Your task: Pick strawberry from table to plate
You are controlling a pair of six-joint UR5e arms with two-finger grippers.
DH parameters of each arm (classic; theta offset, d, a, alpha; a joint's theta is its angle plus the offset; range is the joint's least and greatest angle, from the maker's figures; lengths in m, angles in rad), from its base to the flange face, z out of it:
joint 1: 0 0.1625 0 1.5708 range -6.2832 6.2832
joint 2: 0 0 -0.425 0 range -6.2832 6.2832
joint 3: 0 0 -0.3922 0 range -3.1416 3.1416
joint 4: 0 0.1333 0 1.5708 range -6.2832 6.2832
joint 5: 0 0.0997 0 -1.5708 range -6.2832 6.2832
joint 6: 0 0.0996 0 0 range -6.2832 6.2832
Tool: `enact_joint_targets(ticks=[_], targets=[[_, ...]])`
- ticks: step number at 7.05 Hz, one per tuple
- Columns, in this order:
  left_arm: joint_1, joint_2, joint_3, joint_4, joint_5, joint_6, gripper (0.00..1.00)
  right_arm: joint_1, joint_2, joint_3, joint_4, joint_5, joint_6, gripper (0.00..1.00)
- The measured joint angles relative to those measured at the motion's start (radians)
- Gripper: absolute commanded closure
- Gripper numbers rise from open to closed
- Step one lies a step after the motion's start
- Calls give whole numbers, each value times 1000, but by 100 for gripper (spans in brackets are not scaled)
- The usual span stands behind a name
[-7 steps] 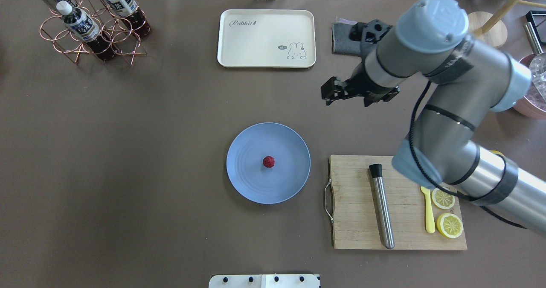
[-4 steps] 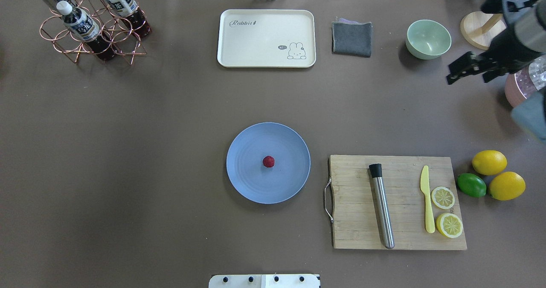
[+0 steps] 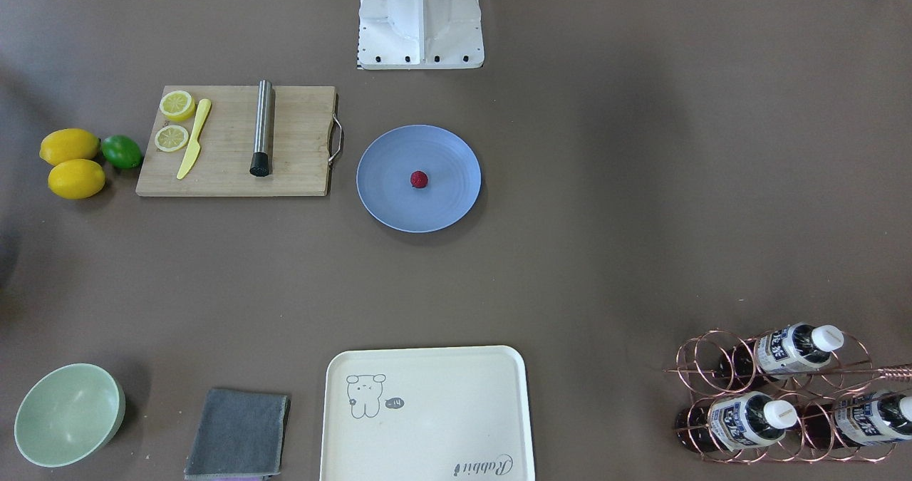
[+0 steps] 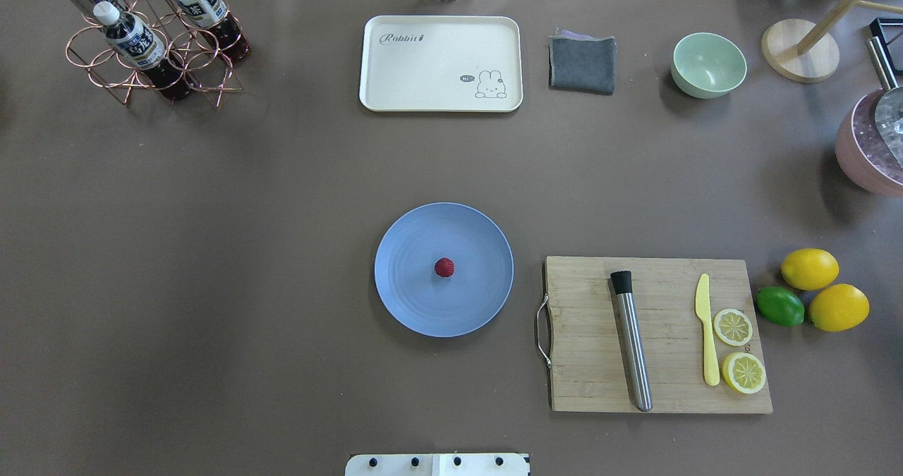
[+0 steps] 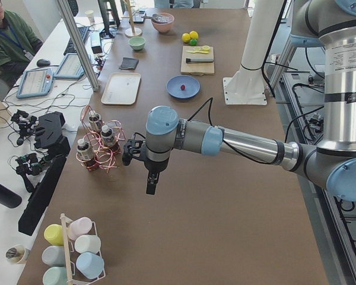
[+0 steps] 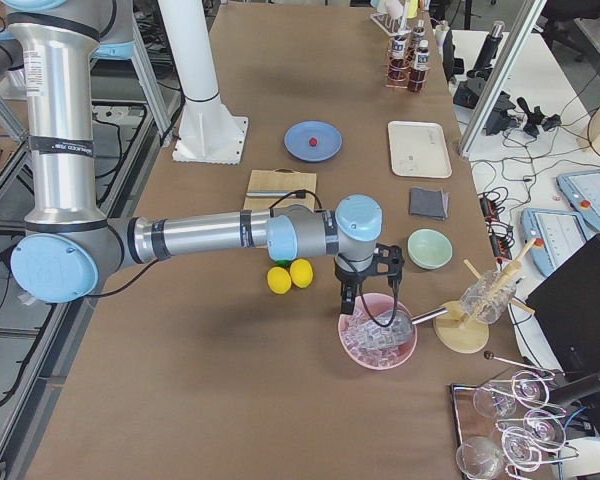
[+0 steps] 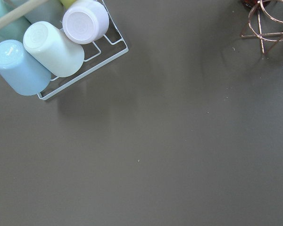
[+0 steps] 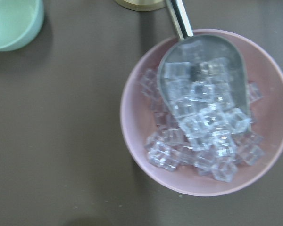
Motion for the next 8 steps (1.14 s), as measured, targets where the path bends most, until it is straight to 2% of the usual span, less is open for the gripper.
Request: enact_joint_targets(ticks=[2, 8], targets=[[1, -25, 21, 0, -26, 0, 2, 61, -15, -35, 0, 6, -109, 0], [3, -40, 79, -17, -22, 1, 2, 72, -8, -43, -5, 14, -126, 0]])
